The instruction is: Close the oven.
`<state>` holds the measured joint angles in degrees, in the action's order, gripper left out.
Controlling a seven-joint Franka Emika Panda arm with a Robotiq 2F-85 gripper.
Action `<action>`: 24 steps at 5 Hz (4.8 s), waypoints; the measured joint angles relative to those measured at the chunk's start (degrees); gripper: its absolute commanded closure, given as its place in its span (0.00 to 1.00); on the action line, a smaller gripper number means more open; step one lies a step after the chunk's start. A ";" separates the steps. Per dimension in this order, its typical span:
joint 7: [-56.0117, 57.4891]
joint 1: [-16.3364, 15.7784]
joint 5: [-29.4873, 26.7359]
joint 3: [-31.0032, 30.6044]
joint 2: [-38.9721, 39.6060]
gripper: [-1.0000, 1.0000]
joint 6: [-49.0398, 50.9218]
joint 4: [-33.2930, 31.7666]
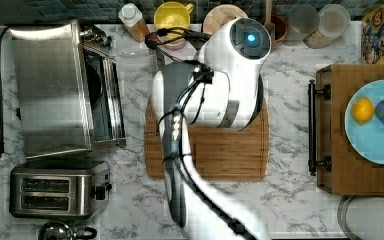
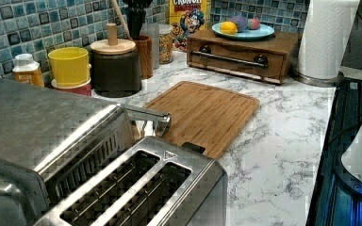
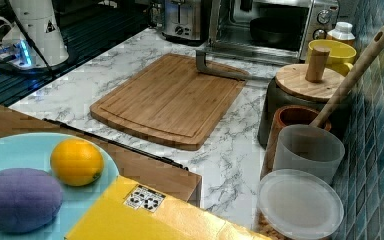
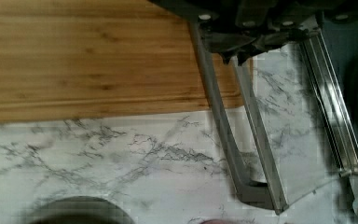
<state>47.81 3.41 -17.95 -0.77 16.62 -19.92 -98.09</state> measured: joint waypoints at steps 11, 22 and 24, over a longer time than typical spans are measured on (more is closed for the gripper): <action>26.61 1.21 -12.13 -3.58 16.42 1.00 -21.46 -6.60; 16.93 6.11 -17.78 -6.93 23.14 1.00 -1.79 3.80; 16.93 6.20 -17.75 -8.24 18.69 1.00 -5.16 1.62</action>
<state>64.74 9.61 -35.70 -9.02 35.31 -25.08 -96.46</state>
